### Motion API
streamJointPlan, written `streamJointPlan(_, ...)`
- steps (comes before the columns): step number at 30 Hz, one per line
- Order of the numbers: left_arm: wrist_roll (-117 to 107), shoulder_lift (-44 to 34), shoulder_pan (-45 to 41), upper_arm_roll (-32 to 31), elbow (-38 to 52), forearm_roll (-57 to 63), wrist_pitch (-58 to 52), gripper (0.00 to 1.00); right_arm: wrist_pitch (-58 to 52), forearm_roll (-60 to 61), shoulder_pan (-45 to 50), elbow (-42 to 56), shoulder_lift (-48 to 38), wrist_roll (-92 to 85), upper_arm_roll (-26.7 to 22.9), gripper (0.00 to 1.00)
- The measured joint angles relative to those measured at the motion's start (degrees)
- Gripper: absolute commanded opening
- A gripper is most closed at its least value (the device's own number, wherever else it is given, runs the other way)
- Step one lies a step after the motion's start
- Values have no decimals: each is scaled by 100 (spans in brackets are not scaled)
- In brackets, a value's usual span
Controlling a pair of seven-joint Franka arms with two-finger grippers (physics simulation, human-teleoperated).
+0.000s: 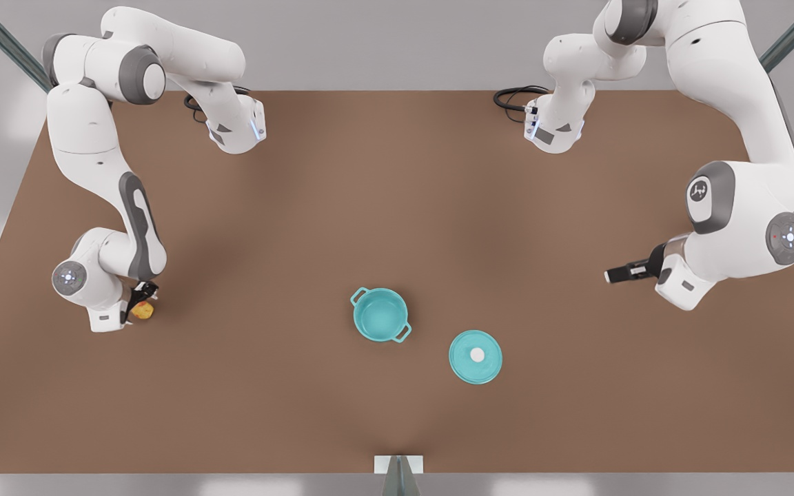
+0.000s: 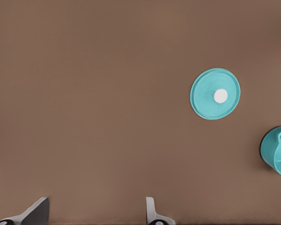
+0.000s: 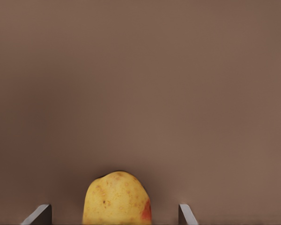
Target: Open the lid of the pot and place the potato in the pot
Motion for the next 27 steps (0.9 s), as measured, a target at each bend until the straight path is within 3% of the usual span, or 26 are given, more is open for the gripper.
streamJointPlan(3,224,-10,-1,1,-26,-1,-88,100,2,1,-9,-3,0,-35,-2,93)
streamJointPlan(7,470,-27,-1,0,-52,-2,-156,100,4,1,-28,1,20,-82,4,92)
streamJointPlan(19,951,-111,-1,-8,-170,-25,-53,100,-4,5,-6,6,71,-189,37,53)
streamJointPlan(27,1133,-118,-1,-8,-186,-30,27,100,-227,12,29,92,-396,-261,289,51)
